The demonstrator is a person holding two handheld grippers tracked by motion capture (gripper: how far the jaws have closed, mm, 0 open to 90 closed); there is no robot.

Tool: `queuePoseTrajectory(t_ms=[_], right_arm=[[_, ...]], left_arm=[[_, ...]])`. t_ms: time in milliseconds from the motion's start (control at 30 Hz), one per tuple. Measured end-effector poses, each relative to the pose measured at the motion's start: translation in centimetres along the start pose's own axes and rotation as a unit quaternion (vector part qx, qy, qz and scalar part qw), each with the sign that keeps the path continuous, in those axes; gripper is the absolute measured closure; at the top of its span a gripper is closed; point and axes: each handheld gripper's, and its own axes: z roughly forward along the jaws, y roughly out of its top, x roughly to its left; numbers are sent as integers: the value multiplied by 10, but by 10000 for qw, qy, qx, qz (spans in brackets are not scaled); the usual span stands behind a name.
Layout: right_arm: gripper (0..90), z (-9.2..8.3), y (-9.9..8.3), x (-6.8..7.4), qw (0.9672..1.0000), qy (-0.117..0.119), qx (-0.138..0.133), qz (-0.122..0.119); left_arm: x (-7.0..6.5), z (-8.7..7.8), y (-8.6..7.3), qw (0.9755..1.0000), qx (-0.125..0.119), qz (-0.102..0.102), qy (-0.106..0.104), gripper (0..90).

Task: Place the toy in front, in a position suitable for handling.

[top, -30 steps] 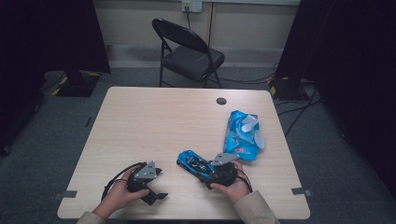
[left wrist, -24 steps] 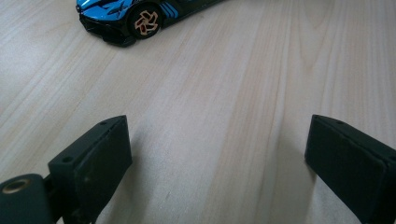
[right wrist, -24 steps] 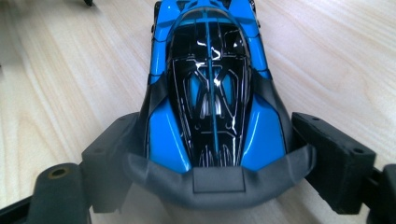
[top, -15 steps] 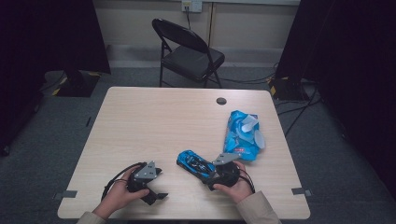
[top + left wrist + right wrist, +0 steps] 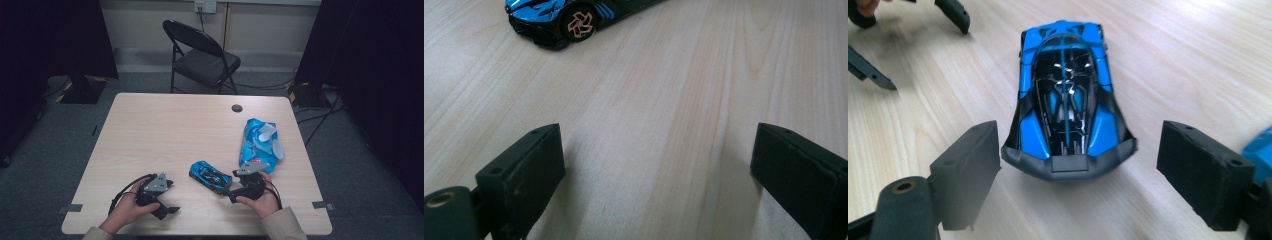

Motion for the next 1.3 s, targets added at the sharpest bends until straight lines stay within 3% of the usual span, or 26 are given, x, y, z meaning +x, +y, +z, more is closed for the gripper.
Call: queuePoseTrajectory(t_ms=[467, 633, 933, 1033, 1300], right_arm=[[183, -26, 14, -20, 9989, -219, -197, 366], [264, -35, 19, -30, 9989, -280, -163, 335], [269, -51, 27, -50, 9982, -523, -101, 289], [323, -55, 29, -57, 9982, -502, -98, 303], [335, -65, 33, -76, 9959, -792, -60, 432]], left_arm=[[0, 0, 0, 10000, -1, -1, 0, 64], [0, 0, 0, 10000, -2, -1, 1, 64], [0, 0, 0, 10000, 0, -1, 1, 64], [0, 0, 0, 10000, 0, -2, 1, 64], [0, 0, 0, 10000, 2, -2, -1, 64]])
